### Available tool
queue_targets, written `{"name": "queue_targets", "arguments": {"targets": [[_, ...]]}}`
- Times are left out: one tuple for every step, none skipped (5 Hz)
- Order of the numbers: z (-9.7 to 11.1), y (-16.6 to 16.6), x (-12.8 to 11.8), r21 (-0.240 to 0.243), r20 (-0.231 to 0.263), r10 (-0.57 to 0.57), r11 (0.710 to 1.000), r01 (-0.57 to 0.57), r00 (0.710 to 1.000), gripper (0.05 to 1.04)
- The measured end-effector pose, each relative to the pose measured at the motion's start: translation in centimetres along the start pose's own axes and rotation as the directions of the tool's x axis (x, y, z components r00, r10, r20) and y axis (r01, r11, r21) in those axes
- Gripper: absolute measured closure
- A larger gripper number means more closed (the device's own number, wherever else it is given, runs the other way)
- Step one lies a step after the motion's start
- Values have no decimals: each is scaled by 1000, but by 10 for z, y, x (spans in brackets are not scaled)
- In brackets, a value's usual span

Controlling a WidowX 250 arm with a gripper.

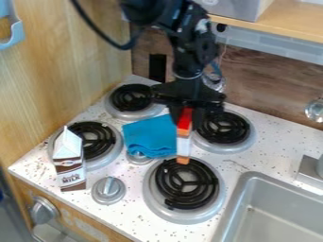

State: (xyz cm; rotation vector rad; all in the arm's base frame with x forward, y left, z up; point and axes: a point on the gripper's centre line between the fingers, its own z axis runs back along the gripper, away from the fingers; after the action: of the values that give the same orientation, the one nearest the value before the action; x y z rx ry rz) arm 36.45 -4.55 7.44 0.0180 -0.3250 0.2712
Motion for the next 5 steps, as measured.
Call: {"name": "queue_targets", "arguments": {"targets": [[16,36,-11,41,26,91,995,-92,996,695],[15,66,-10,65,26,186,980,-187,982,695],[16,83,2,67,42,267,961,-270,963,695],[8,103,12,71,40,365,928,-367,930,695],[4,115,15,107,50,452,884,-455,891,695]]}}
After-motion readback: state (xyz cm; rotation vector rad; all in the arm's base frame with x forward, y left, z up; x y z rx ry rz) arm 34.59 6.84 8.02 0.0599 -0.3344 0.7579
